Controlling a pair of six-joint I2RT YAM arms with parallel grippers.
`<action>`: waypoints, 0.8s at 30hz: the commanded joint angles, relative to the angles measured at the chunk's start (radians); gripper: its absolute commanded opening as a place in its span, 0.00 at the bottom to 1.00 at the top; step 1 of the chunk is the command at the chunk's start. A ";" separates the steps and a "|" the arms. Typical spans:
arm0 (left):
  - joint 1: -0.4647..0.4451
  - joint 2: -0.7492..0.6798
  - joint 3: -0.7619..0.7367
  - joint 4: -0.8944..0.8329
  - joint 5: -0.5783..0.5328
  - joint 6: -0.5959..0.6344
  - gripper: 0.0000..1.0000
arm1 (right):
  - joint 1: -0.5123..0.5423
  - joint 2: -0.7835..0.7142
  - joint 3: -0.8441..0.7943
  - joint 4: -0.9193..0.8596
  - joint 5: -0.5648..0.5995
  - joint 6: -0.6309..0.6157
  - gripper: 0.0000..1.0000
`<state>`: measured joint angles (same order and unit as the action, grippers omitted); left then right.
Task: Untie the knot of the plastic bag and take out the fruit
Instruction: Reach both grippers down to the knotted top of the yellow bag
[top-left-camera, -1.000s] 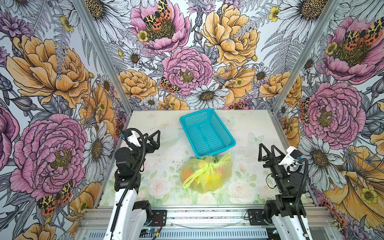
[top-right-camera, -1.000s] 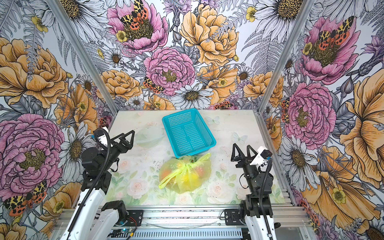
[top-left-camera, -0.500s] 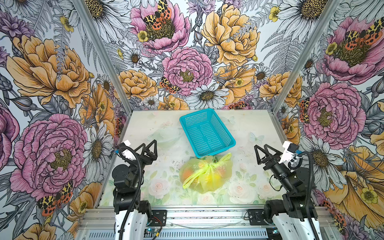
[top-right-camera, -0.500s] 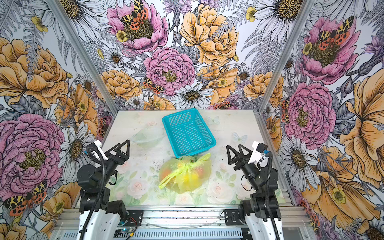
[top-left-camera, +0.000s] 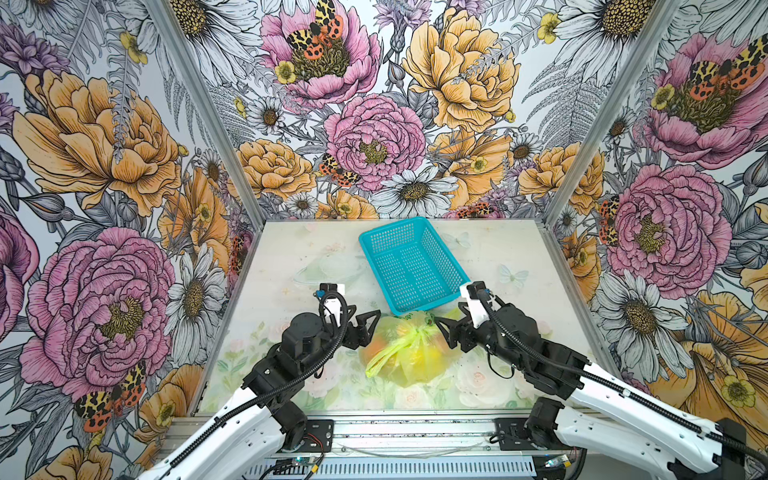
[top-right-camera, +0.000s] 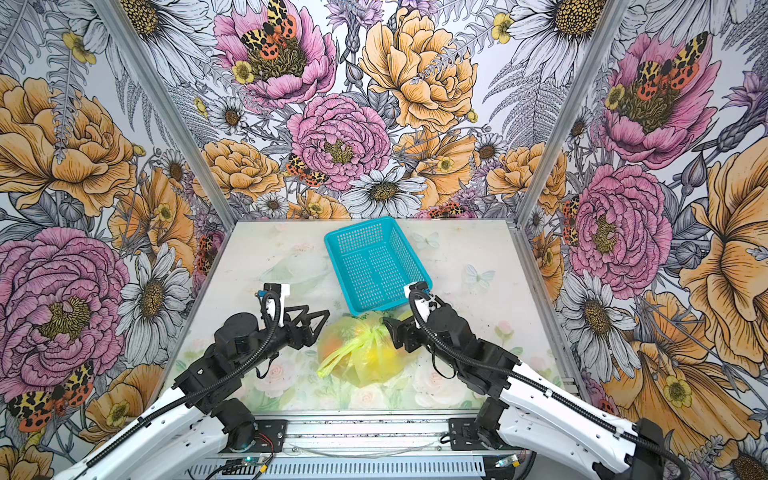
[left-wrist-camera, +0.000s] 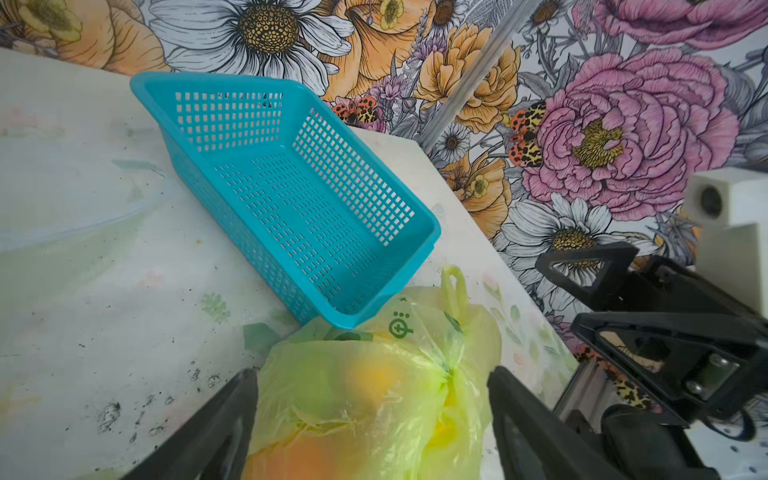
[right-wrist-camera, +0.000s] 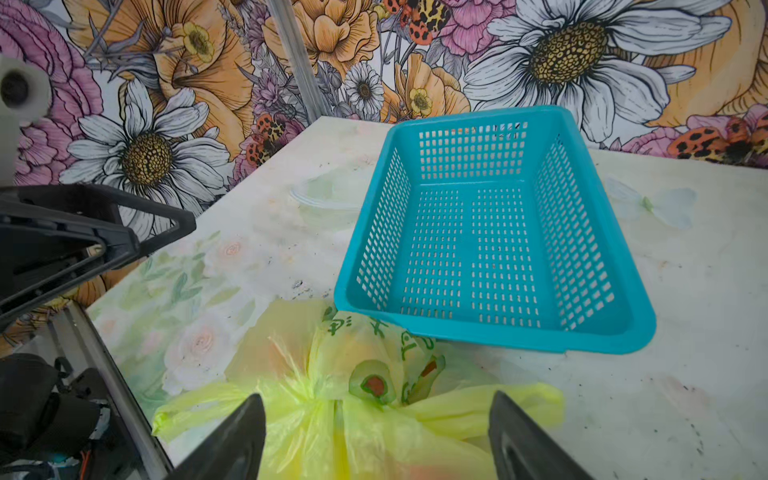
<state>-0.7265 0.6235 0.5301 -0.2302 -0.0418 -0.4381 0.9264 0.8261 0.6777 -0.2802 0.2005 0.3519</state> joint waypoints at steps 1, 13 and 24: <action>-0.064 0.045 0.031 -0.028 -0.253 0.112 0.88 | 0.061 0.056 0.042 -0.021 0.170 -0.103 0.84; -0.066 0.195 0.065 0.016 -0.128 0.141 0.92 | 0.174 0.194 0.087 -0.038 0.133 -0.182 0.85; -0.070 0.219 0.077 -0.006 -0.099 0.104 0.92 | 0.221 0.298 0.111 -0.059 0.176 -0.170 0.78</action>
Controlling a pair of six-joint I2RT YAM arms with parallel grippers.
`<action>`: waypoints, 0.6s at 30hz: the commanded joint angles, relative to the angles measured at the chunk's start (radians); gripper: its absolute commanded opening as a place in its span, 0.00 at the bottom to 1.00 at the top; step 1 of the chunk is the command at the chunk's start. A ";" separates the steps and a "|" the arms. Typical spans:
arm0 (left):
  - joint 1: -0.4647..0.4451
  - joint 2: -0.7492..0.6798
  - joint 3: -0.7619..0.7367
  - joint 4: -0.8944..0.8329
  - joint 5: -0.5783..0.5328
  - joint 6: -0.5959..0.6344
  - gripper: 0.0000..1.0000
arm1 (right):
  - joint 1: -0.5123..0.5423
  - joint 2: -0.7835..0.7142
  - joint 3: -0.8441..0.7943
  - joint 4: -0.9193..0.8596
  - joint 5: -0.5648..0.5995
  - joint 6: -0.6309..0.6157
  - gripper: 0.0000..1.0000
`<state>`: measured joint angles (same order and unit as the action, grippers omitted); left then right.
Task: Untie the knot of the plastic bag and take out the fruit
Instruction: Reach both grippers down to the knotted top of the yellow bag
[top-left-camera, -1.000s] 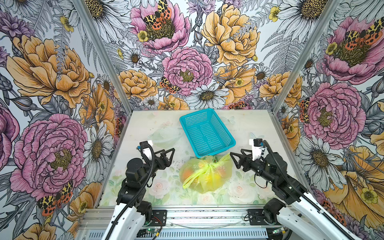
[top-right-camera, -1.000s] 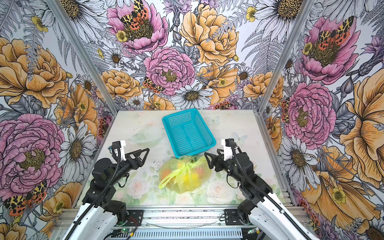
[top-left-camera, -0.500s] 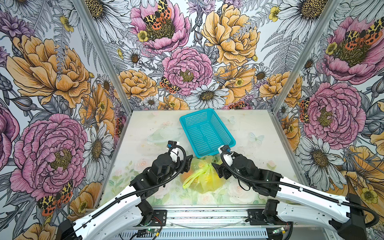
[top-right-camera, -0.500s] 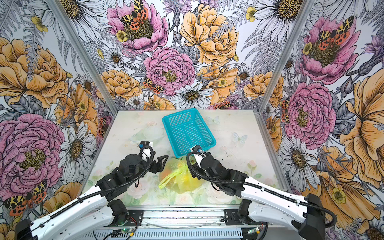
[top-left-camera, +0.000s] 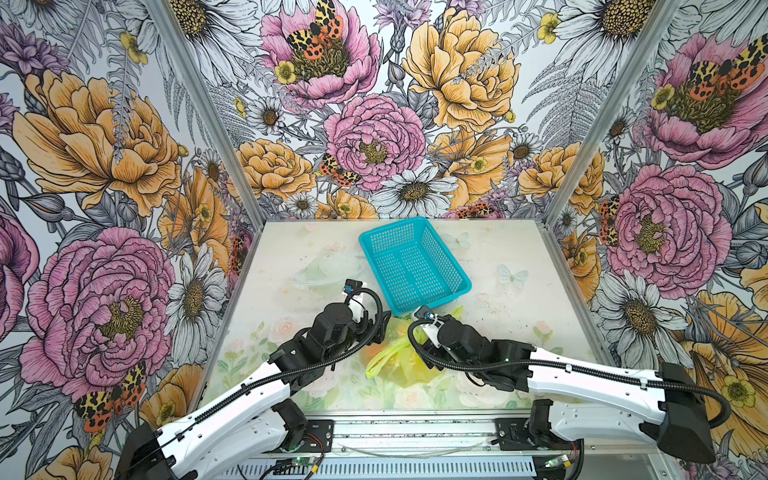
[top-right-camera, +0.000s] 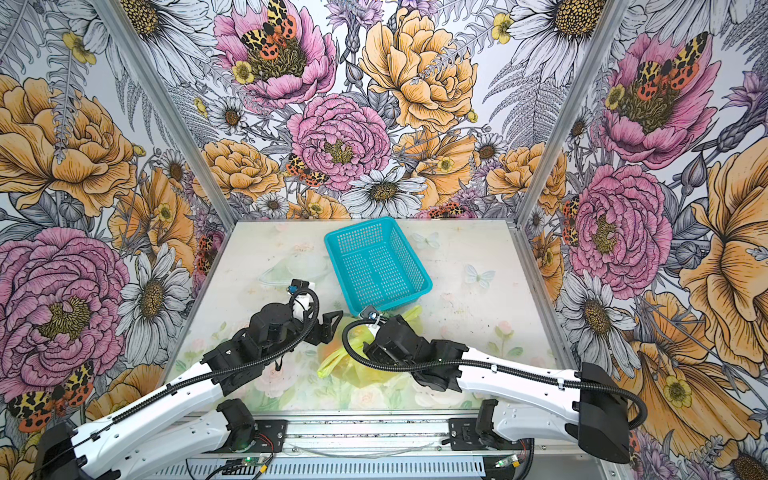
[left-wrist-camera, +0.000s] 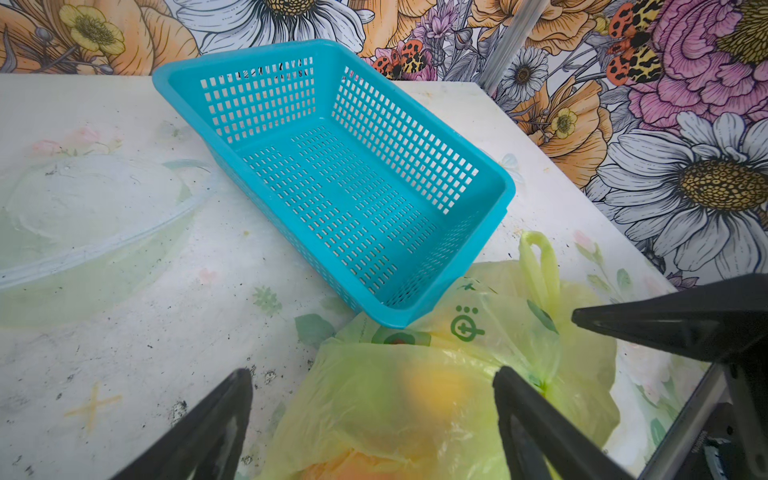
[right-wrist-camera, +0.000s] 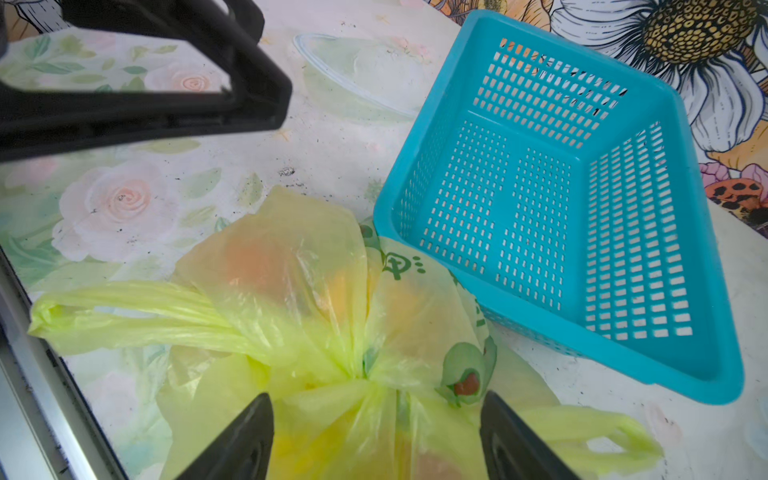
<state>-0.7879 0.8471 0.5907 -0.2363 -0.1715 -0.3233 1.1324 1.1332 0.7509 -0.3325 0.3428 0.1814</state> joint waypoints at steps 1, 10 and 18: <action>-0.009 -0.003 0.013 -0.005 0.031 -0.017 0.92 | 0.019 -0.015 0.033 -0.007 0.038 0.006 0.79; -0.033 0.000 -0.033 -0.039 0.086 -0.084 0.91 | 0.044 -0.076 -0.049 -0.017 0.099 0.133 0.76; -0.136 -0.007 -0.060 -0.038 0.024 -0.100 0.96 | 0.055 -0.098 -0.130 -0.014 0.183 0.240 0.71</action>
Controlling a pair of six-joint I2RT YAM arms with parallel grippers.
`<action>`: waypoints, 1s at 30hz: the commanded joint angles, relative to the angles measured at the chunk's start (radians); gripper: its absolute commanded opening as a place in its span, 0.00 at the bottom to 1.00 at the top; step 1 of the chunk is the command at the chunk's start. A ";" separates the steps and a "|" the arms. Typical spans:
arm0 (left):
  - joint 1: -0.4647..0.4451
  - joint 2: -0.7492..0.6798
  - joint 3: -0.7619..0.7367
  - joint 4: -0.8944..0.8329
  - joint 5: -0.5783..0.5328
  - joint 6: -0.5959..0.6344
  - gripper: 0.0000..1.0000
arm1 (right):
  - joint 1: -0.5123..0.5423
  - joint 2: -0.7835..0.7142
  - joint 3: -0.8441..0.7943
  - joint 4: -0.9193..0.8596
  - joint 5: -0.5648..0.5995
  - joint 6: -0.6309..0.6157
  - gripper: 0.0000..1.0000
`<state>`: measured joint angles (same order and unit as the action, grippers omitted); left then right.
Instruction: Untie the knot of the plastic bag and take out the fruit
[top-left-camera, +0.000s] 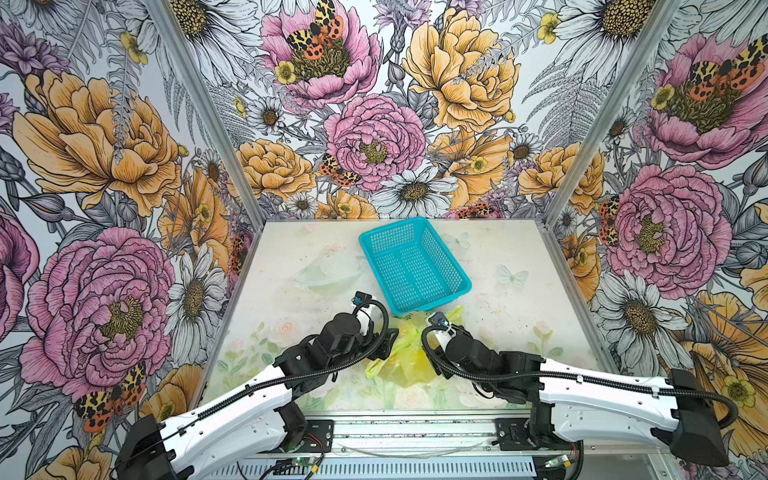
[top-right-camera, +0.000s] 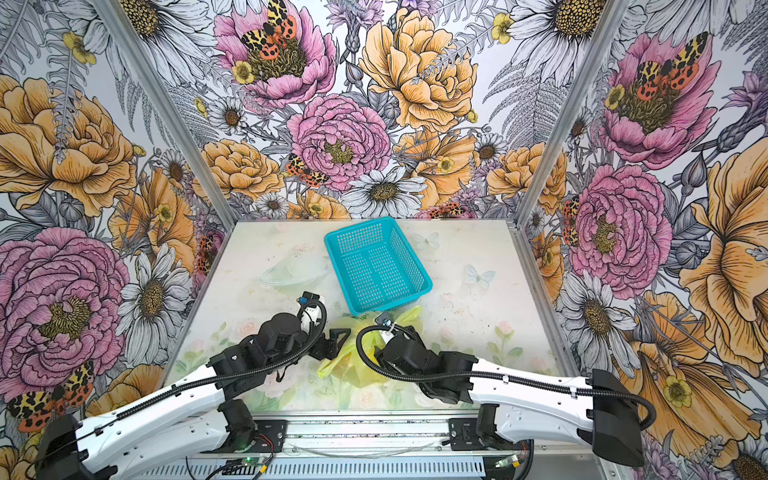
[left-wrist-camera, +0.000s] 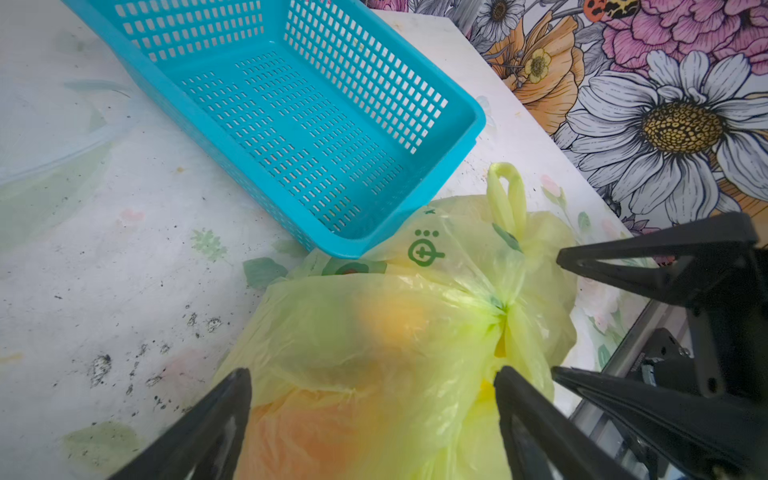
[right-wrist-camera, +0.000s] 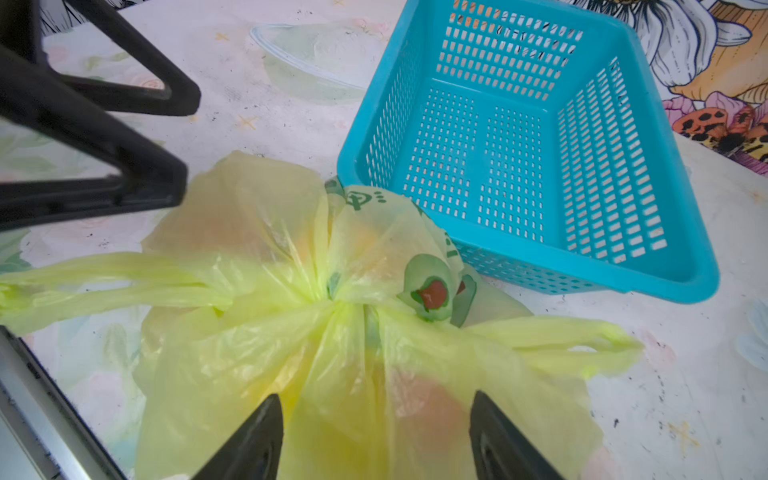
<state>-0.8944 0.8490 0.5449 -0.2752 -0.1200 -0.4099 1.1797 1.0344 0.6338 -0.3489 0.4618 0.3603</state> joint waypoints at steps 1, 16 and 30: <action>-0.034 -0.004 -0.015 0.002 -0.035 -0.013 0.96 | 0.008 0.012 -0.012 0.001 0.072 0.065 0.71; -0.052 0.097 0.048 0.004 -0.082 0.037 0.18 | 0.022 -0.014 -0.003 0.077 0.027 -0.022 0.00; -0.045 -0.013 0.046 -0.036 -0.231 0.048 0.00 | 0.022 -0.184 -0.079 0.126 0.042 -0.070 0.00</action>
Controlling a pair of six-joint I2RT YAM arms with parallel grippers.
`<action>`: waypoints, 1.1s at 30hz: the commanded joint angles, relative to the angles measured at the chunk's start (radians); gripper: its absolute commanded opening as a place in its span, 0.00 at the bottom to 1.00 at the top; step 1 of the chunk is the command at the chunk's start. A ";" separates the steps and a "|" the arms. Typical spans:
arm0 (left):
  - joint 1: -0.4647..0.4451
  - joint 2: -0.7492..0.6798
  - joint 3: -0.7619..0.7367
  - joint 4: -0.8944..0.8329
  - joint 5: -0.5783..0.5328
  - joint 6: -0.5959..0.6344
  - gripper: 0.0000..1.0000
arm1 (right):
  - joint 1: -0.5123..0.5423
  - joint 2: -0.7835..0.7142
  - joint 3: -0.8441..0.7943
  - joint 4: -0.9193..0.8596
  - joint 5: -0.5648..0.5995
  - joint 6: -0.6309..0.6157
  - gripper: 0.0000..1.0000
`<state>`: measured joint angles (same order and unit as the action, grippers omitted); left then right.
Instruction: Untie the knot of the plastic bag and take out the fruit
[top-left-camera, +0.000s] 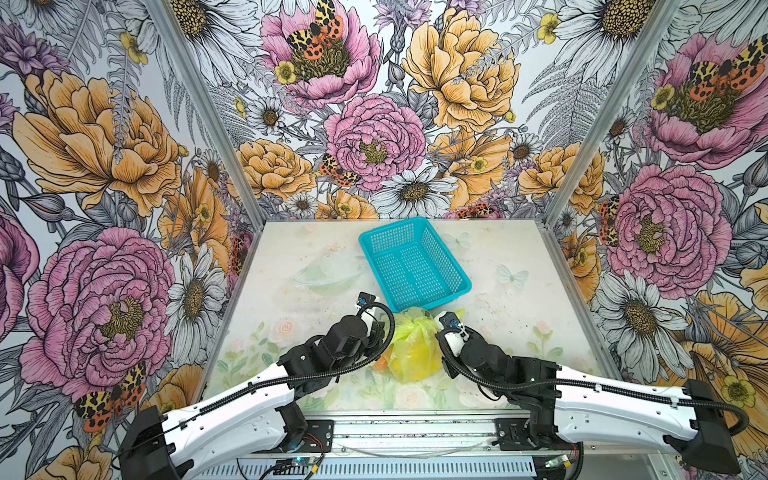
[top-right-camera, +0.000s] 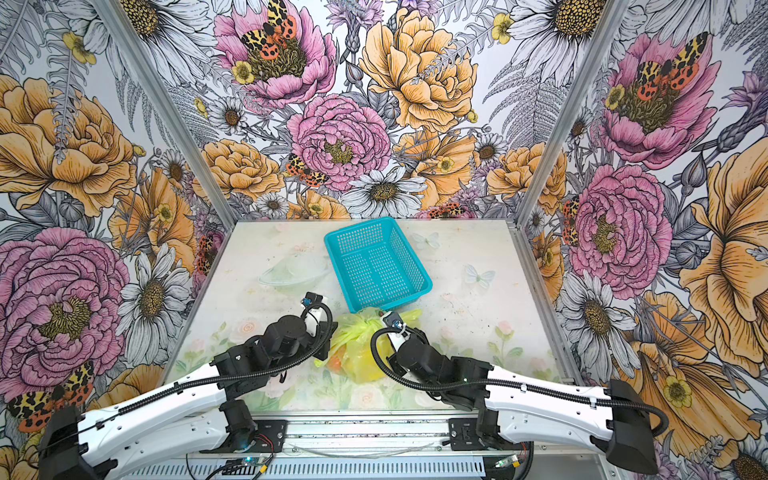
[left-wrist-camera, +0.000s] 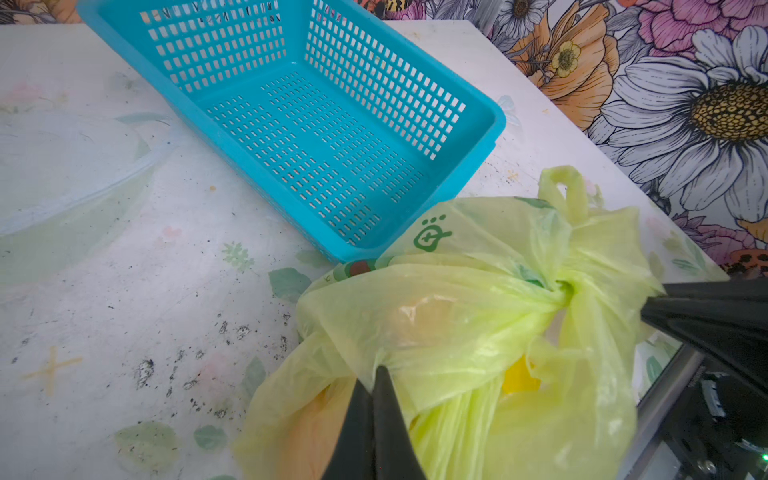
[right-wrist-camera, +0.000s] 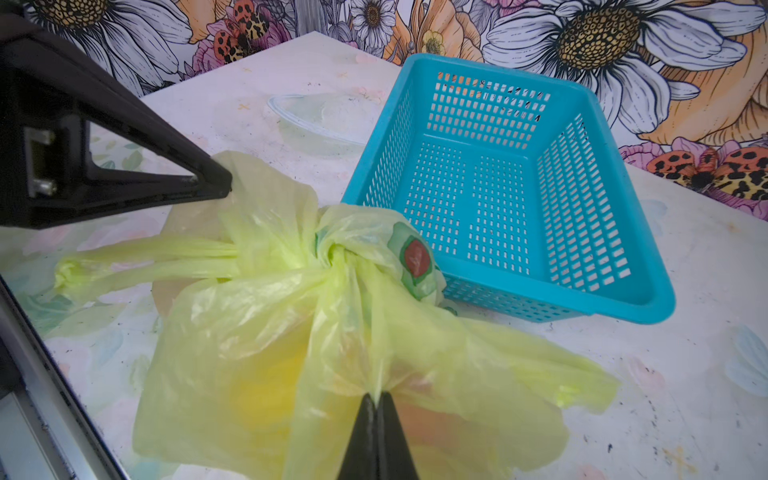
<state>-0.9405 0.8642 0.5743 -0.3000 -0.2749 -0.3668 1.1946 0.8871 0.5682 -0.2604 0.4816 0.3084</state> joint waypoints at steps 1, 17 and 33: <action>0.005 -0.036 0.016 -0.018 -0.084 0.001 0.00 | 0.007 -0.046 -0.016 0.038 0.031 -0.017 0.00; 0.148 -0.229 -0.070 -0.046 -0.064 -0.044 0.00 | -0.014 -0.111 -0.065 0.051 0.117 -0.016 0.00; 0.323 -0.264 -0.112 -0.040 0.035 -0.080 0.00 | -0.079 -0.092 -0.074 0.053 0.137 -0.003 0.00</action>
<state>-0.6373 0.6159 0.4706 -0.3634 -0.2596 -0.4282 1.1275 0.7933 0.4953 -0.2333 0.5800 0.2977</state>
